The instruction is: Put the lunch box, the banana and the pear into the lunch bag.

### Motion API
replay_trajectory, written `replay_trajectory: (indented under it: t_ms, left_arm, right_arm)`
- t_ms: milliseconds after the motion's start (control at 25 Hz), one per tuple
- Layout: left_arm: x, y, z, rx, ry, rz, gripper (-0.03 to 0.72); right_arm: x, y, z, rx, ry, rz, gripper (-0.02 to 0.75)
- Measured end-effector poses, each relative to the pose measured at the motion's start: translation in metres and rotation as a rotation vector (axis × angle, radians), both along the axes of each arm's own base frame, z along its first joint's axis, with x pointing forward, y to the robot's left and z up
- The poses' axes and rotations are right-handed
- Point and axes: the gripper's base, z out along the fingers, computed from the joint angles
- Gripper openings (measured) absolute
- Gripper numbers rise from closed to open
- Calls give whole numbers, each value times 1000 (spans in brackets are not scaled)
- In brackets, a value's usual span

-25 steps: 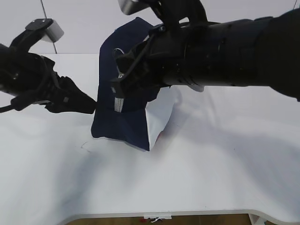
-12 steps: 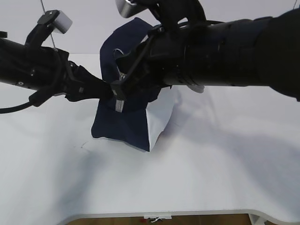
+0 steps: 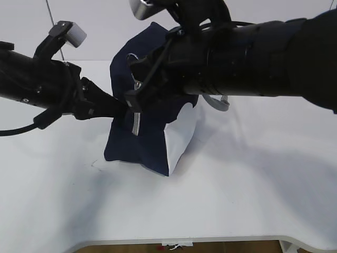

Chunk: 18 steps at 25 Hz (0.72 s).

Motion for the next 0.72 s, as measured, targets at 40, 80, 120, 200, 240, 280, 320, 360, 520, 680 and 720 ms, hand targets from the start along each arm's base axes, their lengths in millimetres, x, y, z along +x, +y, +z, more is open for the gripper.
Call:
replay_trajectory:
  t_ms: [40, 80, 120, 200, 240, 280, 320, 360, 520, 680, 720]
  left_arm:
    - [-1, 0, -1, 11, -2, -9, -1]
    - [-1, 1, -1, 26, -9, -20, -1]
    - [-2, 2, 0, 42, -21, -31, -2]
    - [-5, 3, 4, 65, -46, -49, -3]
    - [-7, 4, 7, 75, -60, -56, -3]
    - [-8, 5, 10, 84, -74, -63, -3]
    - [-9, 5, 11, 90, -83, -68, -3]
    - [-11, 6, 14, 98, -96, -73, -3]
    - [-13, 8, 16, 120, -105, -83, -4]
    - [-14, 8, 15, 128, -98, -92, -4]
    - [-14, 8, 15, 127, -94, -97, -4]
  right_arm:
    - [0, 0, 0, -2, -1, 1, 13]
    - [0, 0, 0, -1, -4, 1, 13]
    - [0, 0, 1, 0, -14, 1, 13]
    - [1, 0, 2, -1, -33, 4, 13]
    - [2, 0, 3, 1, -43, 1, 13]
    - [3, -1, 4, 7, -52, -4, 13]
    - [6, -3, 4, 10, -59, -14, 13]
    - [8, -6, 5, 12, -66, -26, 13]
    - [22, -21, 7, 29, -83, -92, 13]
    - [31, -31, 7, 35, -93, -135, 13]
    - [33, -33, 7, 39, -98, -143, 13]
